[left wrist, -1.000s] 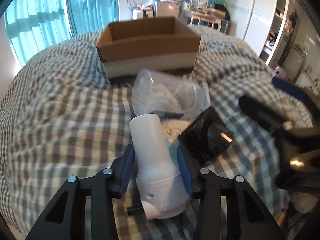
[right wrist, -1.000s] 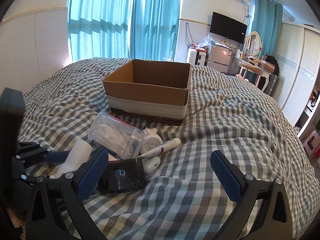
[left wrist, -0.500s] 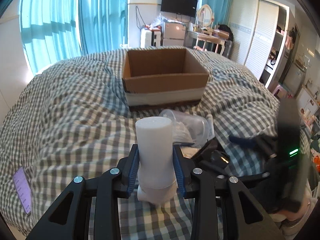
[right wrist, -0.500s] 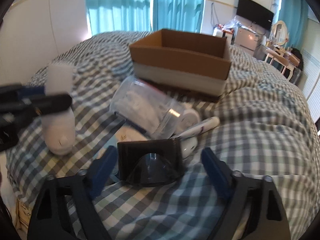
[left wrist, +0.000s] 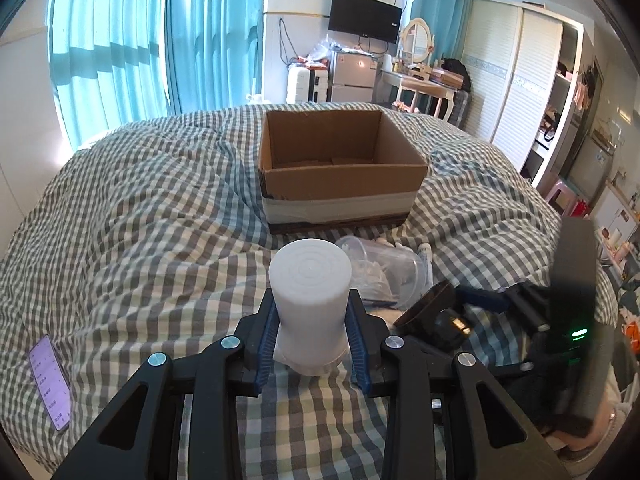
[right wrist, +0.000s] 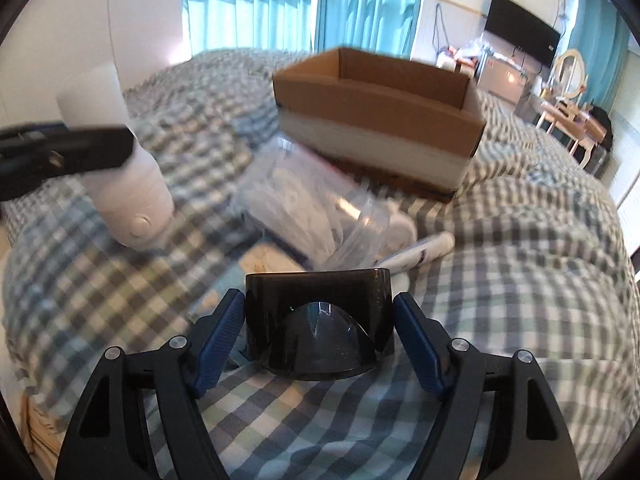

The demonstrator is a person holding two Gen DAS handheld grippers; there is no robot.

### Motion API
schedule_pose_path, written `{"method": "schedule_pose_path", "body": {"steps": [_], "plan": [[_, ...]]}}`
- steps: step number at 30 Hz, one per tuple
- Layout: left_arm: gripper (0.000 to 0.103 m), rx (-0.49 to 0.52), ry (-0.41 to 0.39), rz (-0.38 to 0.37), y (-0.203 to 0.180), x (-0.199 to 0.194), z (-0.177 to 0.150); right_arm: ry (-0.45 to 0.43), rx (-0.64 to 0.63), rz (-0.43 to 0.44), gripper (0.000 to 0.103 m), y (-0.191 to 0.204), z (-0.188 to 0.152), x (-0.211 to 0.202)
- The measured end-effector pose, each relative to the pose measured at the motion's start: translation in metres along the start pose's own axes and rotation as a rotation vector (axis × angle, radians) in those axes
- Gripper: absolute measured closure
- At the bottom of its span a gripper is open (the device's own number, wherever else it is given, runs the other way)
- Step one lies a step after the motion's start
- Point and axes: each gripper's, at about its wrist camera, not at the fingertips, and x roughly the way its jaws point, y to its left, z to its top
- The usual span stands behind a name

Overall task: Organize objects
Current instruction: 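Carry both items into the cardboard box and open both tools to release them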

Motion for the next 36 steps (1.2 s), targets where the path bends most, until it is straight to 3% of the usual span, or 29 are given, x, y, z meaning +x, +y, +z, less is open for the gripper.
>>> {"method": "schedule_pose_path", "body": {"steps": [8, 19, 26, 36], "plan": [[0.070, 0.007, -0.039, -0.019, -0.002, -0.006, 0.030, -0.136, 0.008, -0.039, 0.027, -0.022, 0.048, -0.054], [0.070, 0.037, -0.095, -0.015, -0.003, 0.017, 0.127, -0.236, 0.020, -0.068, 0.027, -0.065, 0.143, -0.073], [0.070, 0.050, -0.091, -0.003, 0.008, 0.079, 0.190, -0.241, 0.037, -0.062, 0.027, -0.099, 0.209, -0.042], [0.070, 0.097, -0.021, -0.065, 0.013, 0.183, 0.239, -0.142, 0.081, -0.031, 0.027, -0.146, 0.267, 0.058]]}}
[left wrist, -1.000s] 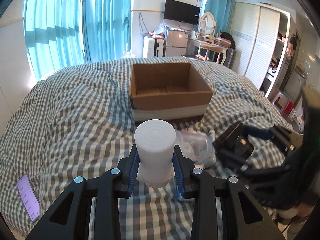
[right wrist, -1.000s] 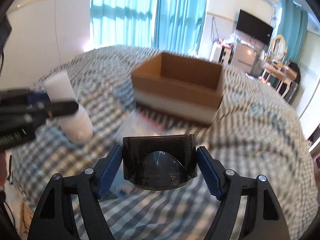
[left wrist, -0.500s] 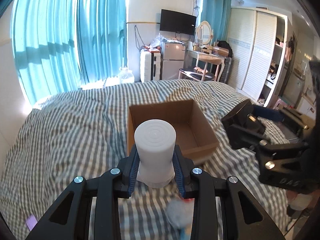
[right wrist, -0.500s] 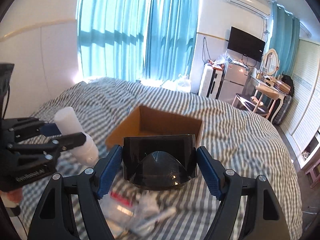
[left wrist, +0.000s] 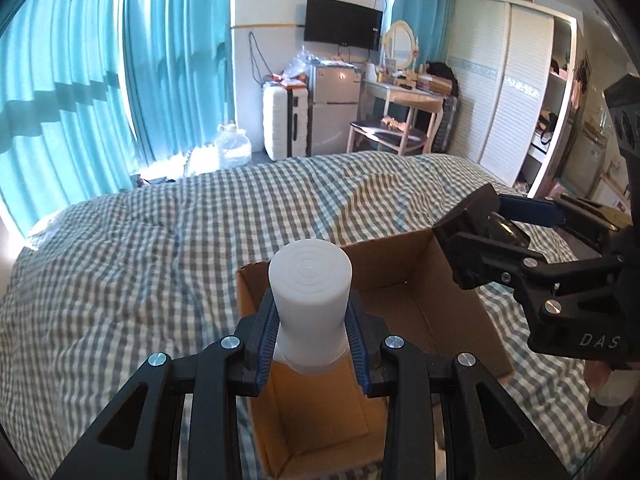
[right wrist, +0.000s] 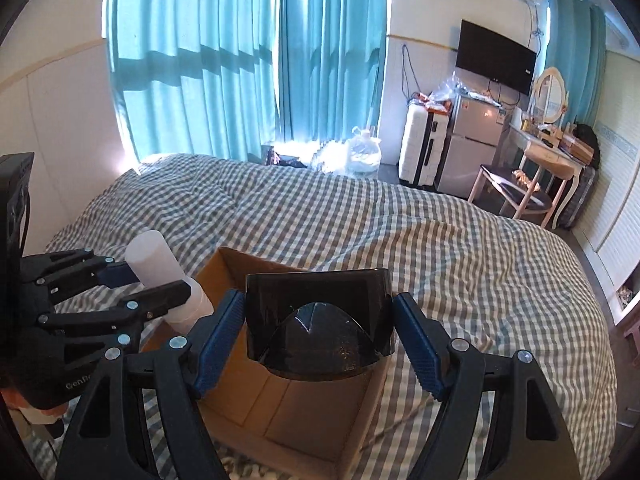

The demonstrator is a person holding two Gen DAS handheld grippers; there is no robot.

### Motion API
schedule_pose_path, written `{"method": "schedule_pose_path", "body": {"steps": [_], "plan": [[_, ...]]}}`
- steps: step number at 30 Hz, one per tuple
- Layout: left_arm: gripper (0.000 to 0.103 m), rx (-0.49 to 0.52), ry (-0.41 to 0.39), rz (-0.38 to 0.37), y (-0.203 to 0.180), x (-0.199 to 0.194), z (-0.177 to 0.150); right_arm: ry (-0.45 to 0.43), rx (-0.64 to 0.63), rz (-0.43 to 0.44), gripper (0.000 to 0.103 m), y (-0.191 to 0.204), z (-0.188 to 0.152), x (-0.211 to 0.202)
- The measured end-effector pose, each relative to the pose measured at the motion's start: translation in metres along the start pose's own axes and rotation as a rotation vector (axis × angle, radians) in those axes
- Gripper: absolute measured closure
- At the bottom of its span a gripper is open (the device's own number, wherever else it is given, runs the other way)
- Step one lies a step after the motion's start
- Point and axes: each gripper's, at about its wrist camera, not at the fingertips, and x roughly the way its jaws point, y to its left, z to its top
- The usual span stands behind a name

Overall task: Organize objects
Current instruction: 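Carry both items into the cardboard box and open both tools to release them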

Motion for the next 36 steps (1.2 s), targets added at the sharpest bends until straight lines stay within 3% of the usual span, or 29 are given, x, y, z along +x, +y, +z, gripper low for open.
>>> {"method": "schedule_pose_path", "body": {"steps": [6, 11, 18, 21, 28, 29, 31, 33, 36], "plan": [[0.070, 0.050, 0.022, -0.054, -0.001, 0.043, 0.005, 0.071, 0.003, 0.016, 0.027, -0.012, 0.003, 0.055], [0.070, 0.048, 0.074, -0.045, 0.003, 0.070, -0.001, 0.111, -0.001, 0.021, 0.027, -0.016, -0.007, 0.090], [0.070, 0.037, 0.132, -0.036, 0.005, 0.093, -0.012, 0.119, 0.000, 0.021, 0.027, -0.017, -0.013, 0.100], [0.070, 0.042, 0.146, -0.029, 0.005, 0.096, -0.016, 0.121, -0.023, -0.021, 0.027, -0.013, -0.017, 0.101], [0.069, 0.020, 0.142, -0.029, 0.009, 0.096, -0.022, 0.128, -0.018, -0.017, 0.027, -0.012, -0.017, 0.096], [0.067, 0.023, 0.137, -0.028, 0.012, 0.096, -0.021, 0.128, -0.018, -0.017, 0.027, -0.012, -0.017, 0.094], [0.051, 0.032, 0.138, -0.029, 0.009, 0.092, -0.022, 0.130, -0.012, -0.015, 0.027, -0.014, -0.016, 0.091], [0.028, 0.039, 0.129, -0.039, 0.006, 0.085, -0.020, 0.121, 0.004, -0.010, 0.024, -0.016, -0.015, 0.086], [0.015, 0.057, 0.099, -0.046, -0.001, 0.071, -0.017, 0.092, 0.033, -0.003, 0.016, -0.020, -0.010, 0.072]]}}
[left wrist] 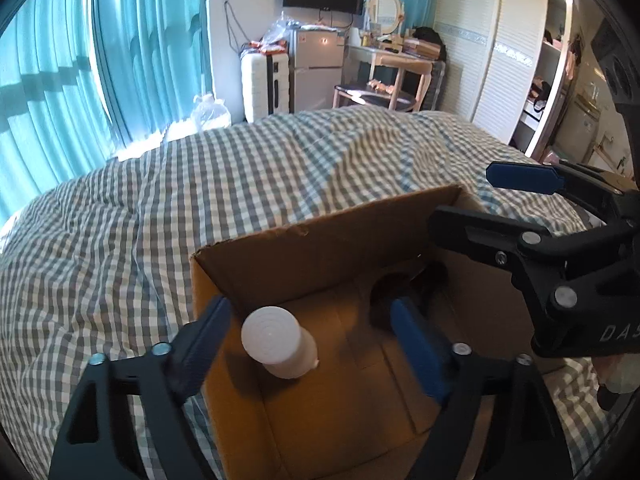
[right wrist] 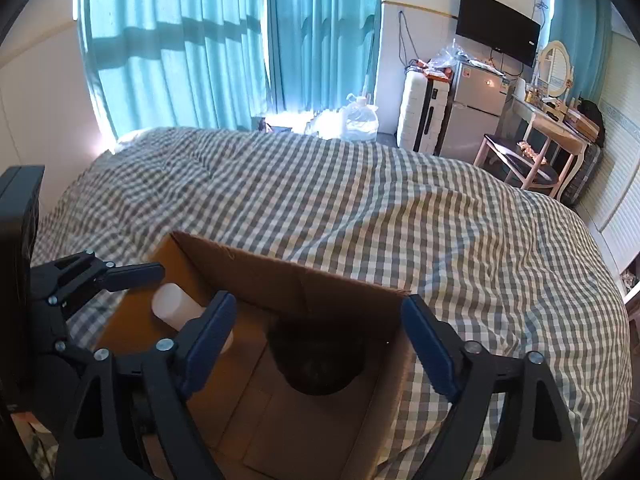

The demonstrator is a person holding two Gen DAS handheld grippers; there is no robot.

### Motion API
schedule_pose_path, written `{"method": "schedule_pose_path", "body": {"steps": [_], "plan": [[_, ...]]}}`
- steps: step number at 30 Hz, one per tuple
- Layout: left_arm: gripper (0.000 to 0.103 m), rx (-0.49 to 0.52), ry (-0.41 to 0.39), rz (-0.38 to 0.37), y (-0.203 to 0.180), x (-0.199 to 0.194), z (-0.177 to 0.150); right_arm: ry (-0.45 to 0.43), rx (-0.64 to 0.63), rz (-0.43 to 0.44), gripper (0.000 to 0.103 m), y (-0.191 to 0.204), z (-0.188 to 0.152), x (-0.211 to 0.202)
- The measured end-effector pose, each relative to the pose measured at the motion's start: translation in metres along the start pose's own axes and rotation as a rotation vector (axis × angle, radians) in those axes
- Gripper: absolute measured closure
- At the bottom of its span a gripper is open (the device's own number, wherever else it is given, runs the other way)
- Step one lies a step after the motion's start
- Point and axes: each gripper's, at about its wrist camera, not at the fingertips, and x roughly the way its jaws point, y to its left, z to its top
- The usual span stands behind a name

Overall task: Organize objects
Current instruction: 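Carry both items into the cardboard box and open both tools to release them, then move both tools back to the pile and grasp the blue tissue pack with the left tool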

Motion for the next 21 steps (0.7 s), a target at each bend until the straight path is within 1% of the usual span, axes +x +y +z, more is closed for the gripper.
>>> {"method": "schedule_pose_path", "body": {"steps": [3, 5, 8, 10, 11, 12, 16, 21], "plan": [[0.012, 0.018, -0.016, -0.005, -0.008, -0.014, 0.005, -0.036, 0.009, -0.025, 0.012, -0.003, 0.005, -0.019], [0.011, 0.025, -0.028, 0.007, -0.013, -0.026, 0.009, -0.066, 0.019, -0.045, 0.009, -0.006, 0.007, -0.036], [0.011, 0.030, -0.046, 0.013, -0.020, -0.046, 0.012, -0.091, 0.014, -0.072, 0.007, -0.007, 0.011, -0.061], [0.010, 0.024, -0.075, 0.010, -0.023, -0.066, 0.014, -0.107, 0.015, -0.085, 0.007, -0.007, 0.011, -0.083], [0.006, 0.017, -0.089, 0.011, -0.023, -0.076, 0.016, -0.120, 0.016, -0.085, 0.007, -0.008, 0.011, -0.095], [0.004, 0.009, -0.103, 0.016, -0.022, -0.084, 0.016, -0.130, 0.015, -0.086, 0.007, -0.008, 0.010, -0.105], [0.002, -0.005, -0.151, 0.045, -0.027, -0.122, 0.016, -0.183, 0.001, -0.127, 0.005, -0.003, 0.006, -0.153], [0.000, -0.019, -0.226, 0.085, -0.034, -0.177, 0.008, -0.253, 0.010, -0.147, 0.003, 0.007, -0.001, -0.209]]}}
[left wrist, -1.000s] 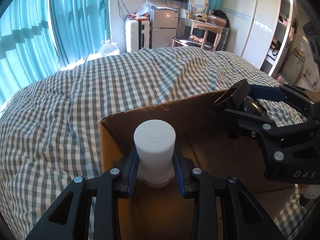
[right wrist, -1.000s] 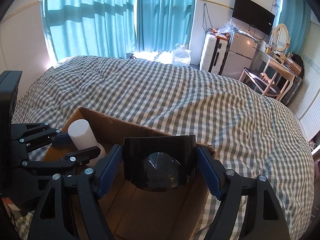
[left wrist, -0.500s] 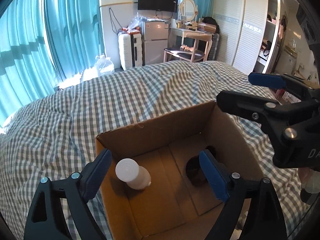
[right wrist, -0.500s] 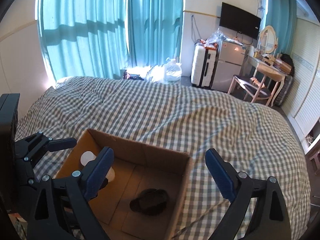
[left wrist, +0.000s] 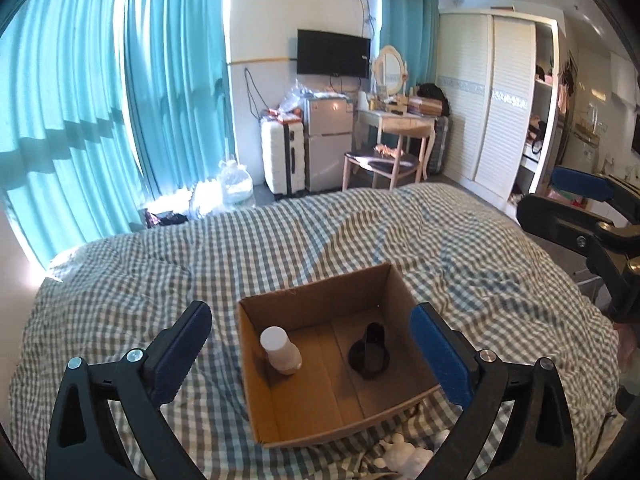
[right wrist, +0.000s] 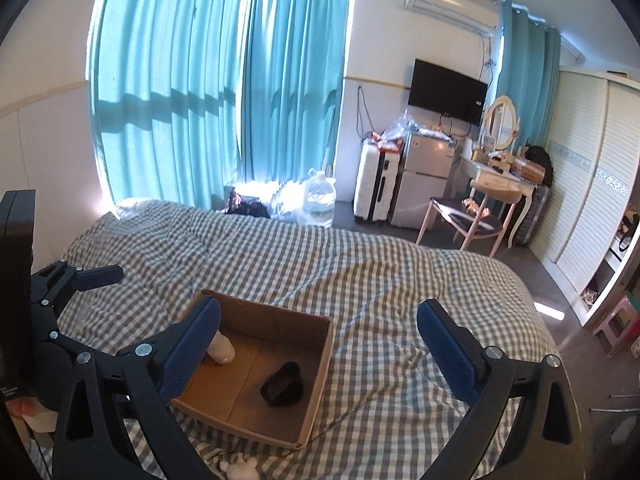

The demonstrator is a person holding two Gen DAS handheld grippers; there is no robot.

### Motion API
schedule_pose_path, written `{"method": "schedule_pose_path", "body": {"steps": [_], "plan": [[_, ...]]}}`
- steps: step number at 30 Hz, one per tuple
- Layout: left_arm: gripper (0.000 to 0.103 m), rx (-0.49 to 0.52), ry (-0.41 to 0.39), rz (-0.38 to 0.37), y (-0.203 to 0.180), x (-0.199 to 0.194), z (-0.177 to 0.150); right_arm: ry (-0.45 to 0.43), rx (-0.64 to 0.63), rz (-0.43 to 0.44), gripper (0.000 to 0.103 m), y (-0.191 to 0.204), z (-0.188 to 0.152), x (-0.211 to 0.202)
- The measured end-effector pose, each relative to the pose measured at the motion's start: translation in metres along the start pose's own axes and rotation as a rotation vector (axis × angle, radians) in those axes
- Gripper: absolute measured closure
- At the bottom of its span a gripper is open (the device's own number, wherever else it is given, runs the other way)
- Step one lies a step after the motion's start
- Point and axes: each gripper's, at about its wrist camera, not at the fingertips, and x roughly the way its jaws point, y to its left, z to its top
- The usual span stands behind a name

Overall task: Organize objects
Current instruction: 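Move both tools back to the pile and grasp the blue tissue pack with the left tool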

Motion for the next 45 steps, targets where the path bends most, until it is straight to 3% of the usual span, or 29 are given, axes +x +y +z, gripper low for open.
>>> {"method": "schedule_pose_path", "body": {"steps": [8, 13, 17, 21, 25, 34, 42, 45], "plan": [[0.000, -0.093, -0.118, 0.066, 0.006, -0.091, -0.010, -0.098, -0.010, -0.018, 0.002, 0.010, -0.004, -0.090], [0.000, -0.111, -0.139, 0.094, -0.003, -0.123, -0.039, -0.110, -0.033, 0.002, 0.002, 0.022, -0.040, -0.129], [0.000, -0.144, -0.110, 0.087, -0.007, -0.127, -0.068, -0.120, -0.011, 0.055, 0.002, 0.030, -0.071, -0.144], [0.000, -0.153, -0.070, 0.141, -0.012, -0.115, -0.097, -0.097, -0.002, 0.054, 0.002, 0.035, -0.101, -0.141], [0.000, -0.182, 0.004, 0.147, -0.013, -0.094, -0.135, -0.052, 0.024, 0.027, 0.002, 0.034, -0.140, -0.119], [0.000, -0.187, 0.232, 0.121, -0.025, -0.034, -0.223, 0.166, 0.049, 0.031, 0.002, 0.037, -0.228, -0.050], [0.000, -0.070, 0.315, 0.108, -0.062, -0.018, -0.250, 0.232, 0.064, 0.029, 0.002, 0.040, -0.247, -0.032], [0.000, -0.070, 0.322, 0.058, -0.067, -0.017, -0.255, 0.249, 0.083, 0.031, 0.002, 0.037, -0.251, -0.026]]}}
